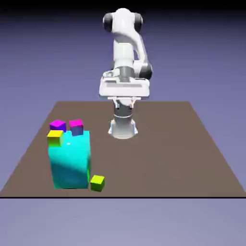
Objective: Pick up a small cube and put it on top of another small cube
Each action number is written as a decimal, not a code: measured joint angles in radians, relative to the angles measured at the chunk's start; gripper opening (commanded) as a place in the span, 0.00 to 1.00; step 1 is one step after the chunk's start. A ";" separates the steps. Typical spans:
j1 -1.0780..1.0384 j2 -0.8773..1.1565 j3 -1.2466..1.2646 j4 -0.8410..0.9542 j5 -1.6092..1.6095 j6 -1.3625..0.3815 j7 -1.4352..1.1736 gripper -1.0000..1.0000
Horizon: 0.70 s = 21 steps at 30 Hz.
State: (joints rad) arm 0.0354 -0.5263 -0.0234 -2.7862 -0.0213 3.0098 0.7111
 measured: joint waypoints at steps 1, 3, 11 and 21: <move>0.019 0.036 -0.019 0.020 -0.018 -0.023 -0.025 0.50; 0.058 0.109 -0.058 0.059 -0.053 -0.068 -0.074 0.50; 0.213 0.399 -0.213 0.217 -0.194 -0.248 -0.273 0.50; 0.407 0.761 -0.407 0.414 -0.371 -0.474 -0.520 0.50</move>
State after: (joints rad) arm 0.4421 0.2348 -0.4309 -2.3718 -0.3925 2.5356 0.1908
